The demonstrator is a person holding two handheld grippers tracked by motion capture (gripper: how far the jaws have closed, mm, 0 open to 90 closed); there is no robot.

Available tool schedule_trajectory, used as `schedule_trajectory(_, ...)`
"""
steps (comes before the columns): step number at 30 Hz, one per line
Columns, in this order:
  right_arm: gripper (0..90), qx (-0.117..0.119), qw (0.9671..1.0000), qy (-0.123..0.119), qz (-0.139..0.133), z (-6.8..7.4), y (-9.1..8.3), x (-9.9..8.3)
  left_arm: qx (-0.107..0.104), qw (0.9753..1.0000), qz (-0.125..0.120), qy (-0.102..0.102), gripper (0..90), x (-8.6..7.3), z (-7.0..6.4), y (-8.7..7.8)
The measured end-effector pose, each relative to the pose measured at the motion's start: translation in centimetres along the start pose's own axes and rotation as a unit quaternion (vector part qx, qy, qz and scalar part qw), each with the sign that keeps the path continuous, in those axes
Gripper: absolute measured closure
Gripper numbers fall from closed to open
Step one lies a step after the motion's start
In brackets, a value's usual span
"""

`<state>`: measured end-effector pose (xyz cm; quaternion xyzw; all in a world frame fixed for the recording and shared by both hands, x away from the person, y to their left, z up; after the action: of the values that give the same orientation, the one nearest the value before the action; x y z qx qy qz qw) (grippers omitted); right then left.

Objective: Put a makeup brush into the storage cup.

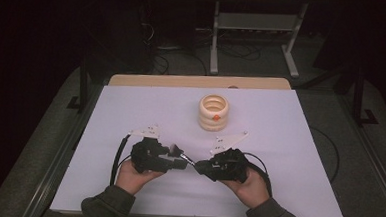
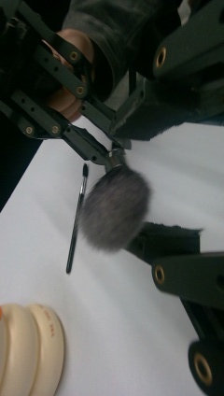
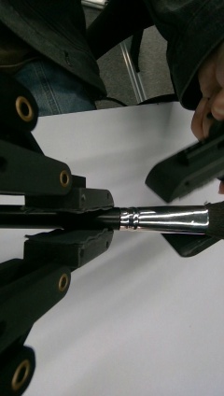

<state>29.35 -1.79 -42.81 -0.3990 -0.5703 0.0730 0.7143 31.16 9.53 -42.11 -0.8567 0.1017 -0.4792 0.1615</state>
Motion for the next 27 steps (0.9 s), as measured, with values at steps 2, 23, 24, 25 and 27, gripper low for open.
schedule_trajectory(2, 78.6, 0.000, 0.9999, -0.016, 0.004, 0.0, 0.2, -0.2, -0.016, 0.9998, -0.007, -0.009, 56.3, 0.1, 0.1, 0.0)
schedule_trajectory(23, 64.3, -0.023, 0.9976, -0.055, 0.036, 0.7, 1.8, 0.0, -0.012, 0.9996, 0.026, -0.006, 77.3, 0.6, -0.4, -0.9)
schedule_trajectory(24, 63.7, -0.030, 0.9966, -0.067, 0.036, 0.5, 2.0, 0.2, -0.007, 0.9994, 0.033, -0.004, 77.3, 0.6, -0.5, -0.8)
schedule_trajectory(25, 63.5, -0.030, 0.9971, -0.054, 0.045, 0.8, 2.1, 0.4, -0.001, 0.9990, 0.045, 0.001, 77.3, 0.6, -0.6, -0.7)
schedule_trajectory(27, 63.7, -0.032, 0.9961, -0.063, 0.052, 0.9, 2.4, 0.9, 0.009, 0.9981, 0.060, 0.013, 77.3, 0.8, -0.7, -0.7)
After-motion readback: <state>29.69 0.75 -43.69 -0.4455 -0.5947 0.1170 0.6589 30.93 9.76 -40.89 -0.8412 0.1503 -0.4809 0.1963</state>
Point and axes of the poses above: each handheld gripper's, and its own axes: y roughly forward along the jaws, x roughly out of its top, z roughly to its left, the point moved 9 cm from there along y, roughly forward along the jaws, and after that the axes turned 10 degrees about -x, right-handed, at the moved point
